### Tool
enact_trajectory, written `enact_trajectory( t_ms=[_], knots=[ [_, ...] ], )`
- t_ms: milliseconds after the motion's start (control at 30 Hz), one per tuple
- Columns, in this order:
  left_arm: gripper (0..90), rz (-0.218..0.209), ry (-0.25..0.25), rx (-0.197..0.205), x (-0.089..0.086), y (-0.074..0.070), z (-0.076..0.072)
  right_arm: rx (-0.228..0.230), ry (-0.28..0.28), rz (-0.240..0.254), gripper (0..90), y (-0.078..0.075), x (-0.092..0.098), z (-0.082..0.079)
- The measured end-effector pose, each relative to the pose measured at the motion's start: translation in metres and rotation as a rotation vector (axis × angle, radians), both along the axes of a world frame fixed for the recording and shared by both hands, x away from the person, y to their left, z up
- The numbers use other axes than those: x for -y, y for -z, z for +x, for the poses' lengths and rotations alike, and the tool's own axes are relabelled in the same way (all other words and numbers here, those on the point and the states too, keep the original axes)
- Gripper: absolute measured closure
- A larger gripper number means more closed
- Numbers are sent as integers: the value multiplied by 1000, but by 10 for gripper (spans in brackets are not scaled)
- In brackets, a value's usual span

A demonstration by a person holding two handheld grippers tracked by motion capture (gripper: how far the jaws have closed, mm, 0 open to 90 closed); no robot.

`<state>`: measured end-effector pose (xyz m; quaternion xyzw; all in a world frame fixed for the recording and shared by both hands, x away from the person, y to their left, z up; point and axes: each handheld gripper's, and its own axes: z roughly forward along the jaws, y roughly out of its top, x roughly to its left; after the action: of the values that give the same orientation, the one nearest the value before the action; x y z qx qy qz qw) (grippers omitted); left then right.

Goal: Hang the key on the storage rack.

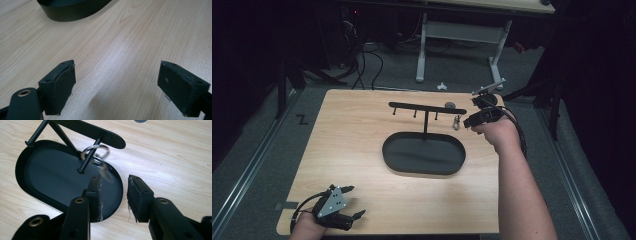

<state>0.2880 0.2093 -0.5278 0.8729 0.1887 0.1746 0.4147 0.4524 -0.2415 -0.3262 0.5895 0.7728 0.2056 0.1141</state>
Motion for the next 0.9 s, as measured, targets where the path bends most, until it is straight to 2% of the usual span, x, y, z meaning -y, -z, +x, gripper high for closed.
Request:
enact_trajectory(
  t_ms=[467, 833, 900],
  knots=[
    [153, 7, 4, 1, 2, 0, 0, -10, -16, -12, 589, 15, 4, -15],
    [153, 9, 3, 1, 2, 1, -1, 4, -33, -1, 426, 47, 5, -30],
    [153, 7, 2, 2, 2, 1, -1, 14, -40, -18, 391, 55, 5, -33]
  ],
)
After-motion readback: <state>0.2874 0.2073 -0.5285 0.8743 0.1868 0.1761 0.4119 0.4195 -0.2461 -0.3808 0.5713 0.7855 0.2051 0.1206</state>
